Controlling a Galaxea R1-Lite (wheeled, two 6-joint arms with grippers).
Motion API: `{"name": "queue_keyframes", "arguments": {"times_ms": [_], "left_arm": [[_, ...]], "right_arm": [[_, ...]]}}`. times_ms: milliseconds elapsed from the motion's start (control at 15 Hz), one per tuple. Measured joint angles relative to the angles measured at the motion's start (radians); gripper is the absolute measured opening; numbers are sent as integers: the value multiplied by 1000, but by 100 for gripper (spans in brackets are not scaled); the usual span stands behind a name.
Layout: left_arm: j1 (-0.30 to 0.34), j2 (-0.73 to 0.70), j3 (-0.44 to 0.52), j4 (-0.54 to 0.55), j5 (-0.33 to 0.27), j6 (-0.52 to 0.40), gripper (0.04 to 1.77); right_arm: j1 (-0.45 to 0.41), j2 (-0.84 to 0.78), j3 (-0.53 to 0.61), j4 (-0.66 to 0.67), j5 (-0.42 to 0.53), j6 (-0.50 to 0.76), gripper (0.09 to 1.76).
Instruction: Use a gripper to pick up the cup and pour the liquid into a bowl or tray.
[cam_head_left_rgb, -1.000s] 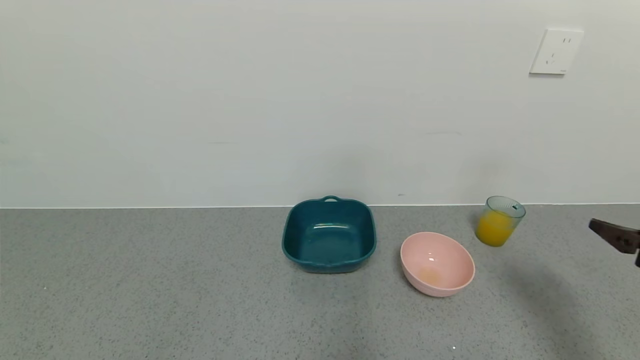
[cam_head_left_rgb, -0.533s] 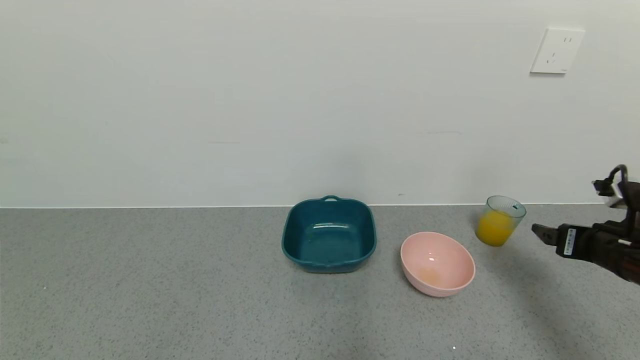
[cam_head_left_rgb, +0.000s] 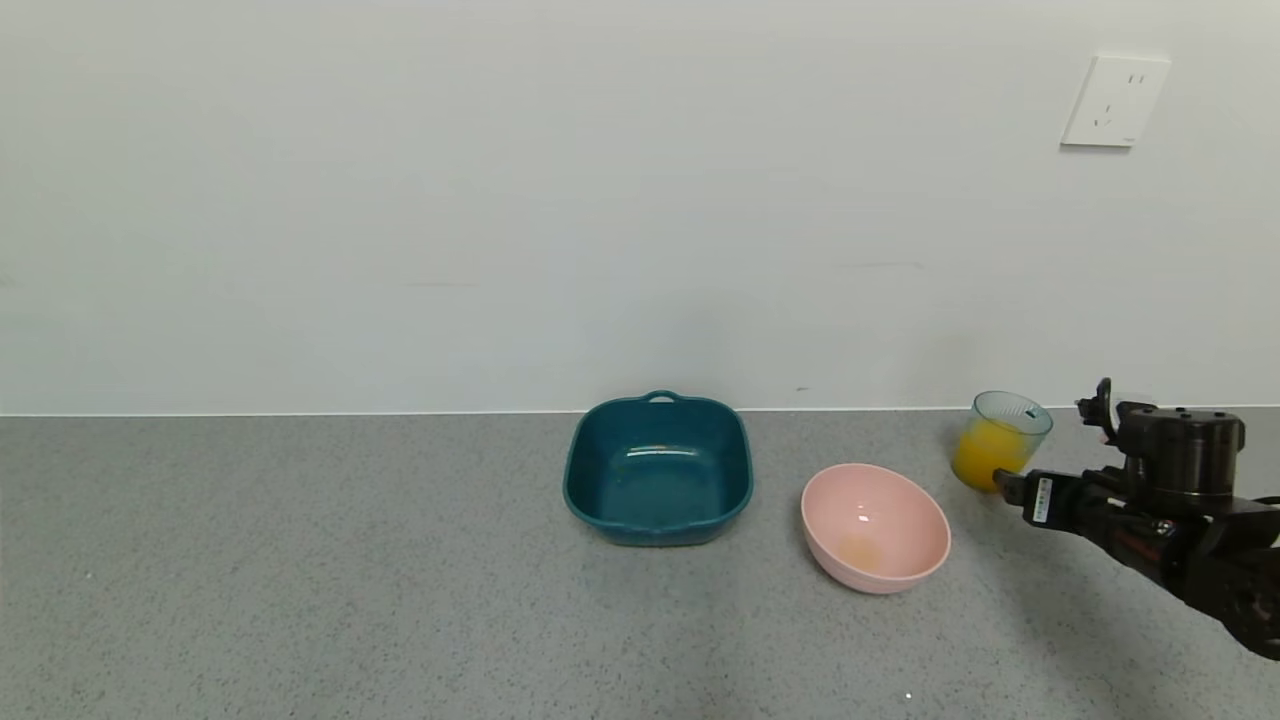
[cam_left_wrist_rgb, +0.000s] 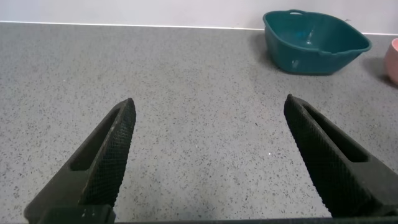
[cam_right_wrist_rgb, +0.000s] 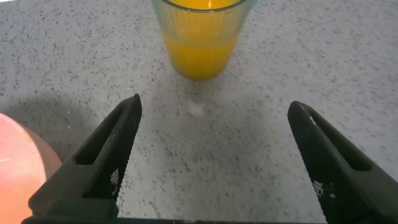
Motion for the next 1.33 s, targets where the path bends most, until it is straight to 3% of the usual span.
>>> {"name": "queue_keyframes", "arguments": {"times_ms": [800,1333], "left_arm": [[0,0,0,0,0,0,172],[0,0,0,0,0,0,172]], "right_arm": [[5,298,-121,-273,-30,-1,171],[3,396,-195,-328,-36,-3,171]]}}
